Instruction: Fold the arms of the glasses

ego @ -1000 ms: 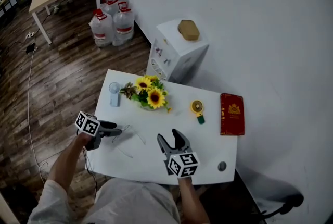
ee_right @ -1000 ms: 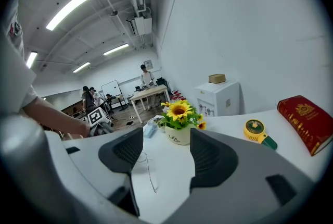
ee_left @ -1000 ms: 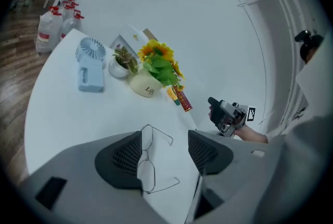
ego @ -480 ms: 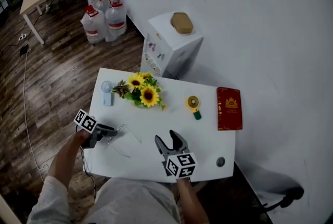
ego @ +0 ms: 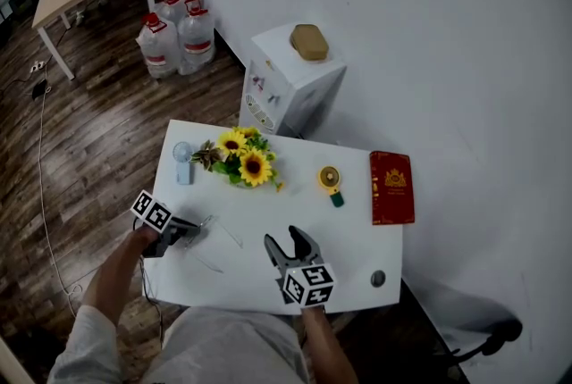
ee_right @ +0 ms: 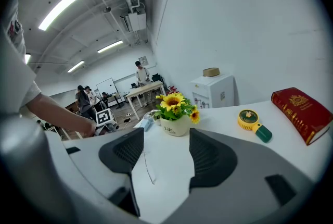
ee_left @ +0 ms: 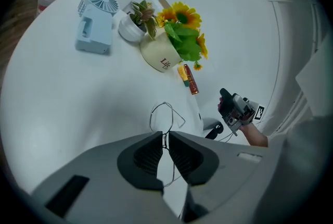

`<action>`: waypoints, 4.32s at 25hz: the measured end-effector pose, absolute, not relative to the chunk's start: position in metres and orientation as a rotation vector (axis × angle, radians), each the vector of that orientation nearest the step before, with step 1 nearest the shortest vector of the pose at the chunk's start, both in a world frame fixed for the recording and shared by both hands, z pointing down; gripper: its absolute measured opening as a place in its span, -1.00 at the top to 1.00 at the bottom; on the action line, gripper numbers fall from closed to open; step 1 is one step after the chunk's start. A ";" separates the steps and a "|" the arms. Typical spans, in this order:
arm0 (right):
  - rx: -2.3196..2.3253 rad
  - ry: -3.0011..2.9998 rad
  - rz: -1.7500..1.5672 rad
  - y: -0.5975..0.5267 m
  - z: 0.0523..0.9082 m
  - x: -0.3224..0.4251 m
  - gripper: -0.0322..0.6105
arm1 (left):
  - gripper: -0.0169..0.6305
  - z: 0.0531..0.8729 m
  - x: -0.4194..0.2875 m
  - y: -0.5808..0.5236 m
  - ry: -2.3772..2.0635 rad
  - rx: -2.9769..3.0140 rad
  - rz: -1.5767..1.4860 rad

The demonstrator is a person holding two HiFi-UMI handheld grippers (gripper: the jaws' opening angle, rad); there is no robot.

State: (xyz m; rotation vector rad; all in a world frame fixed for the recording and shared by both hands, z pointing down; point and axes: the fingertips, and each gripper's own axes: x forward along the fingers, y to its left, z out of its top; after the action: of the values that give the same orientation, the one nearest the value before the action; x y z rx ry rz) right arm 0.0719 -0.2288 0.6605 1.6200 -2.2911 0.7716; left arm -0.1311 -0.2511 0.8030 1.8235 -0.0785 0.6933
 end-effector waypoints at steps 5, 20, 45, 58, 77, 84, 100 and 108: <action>1.610 -2.301 0.765 -0.228 0.660 0.065 0.09 | 0.86 0.796 -0.133 -0.249 -0.112 1.863 0.700; 1.411 -2.401 0.891 -0.221 0.657 0.027 0.15 | 0.89 0.730 -0.124 -0.243 -0.201 2.130 0.713; 0.823 -2.374 1.221 -0.170 0.688 -0.044 0.89 | 0.90 0.684 -0.112 -0.221 -0.150 2.255 0.722; 0.924 -2.369 1.223 -0.177 0.689 -0.019 0.58 | 0.90 0.685 -0.116 -0.219 -0.149 2.264 0.794; 0.740 -2.398 1.253 -0.157 0.703 -0.082 0.83 | 0.90 0.665 -0.077 -0.200 -0.095 2.277 0.722; 0.782 -2.390 1.285 -0.165 0.705 -0.083 0.82 | 0.90 0.662 -0.067 -0.197 -0.090 2.263 0.679; 1.001 -2.394 1.176 -0.183 0.706 -0.062 0.31 | 0.90 0.664 -0.065 -0.203 -0.138 2.248 0.625; 1.327 -2.386 1.329 -0.198 0.694 -0.007 0.29 | 0.90 0.674 -0.104 -0.242 -0.390 2.197 0.563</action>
State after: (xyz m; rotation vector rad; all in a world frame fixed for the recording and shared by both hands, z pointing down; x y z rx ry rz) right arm -0.0071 -0.1977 0.6941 1.3267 -2.3865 1.3287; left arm -0.1043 -0.2418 0.6743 2.1966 -0.3898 0.5631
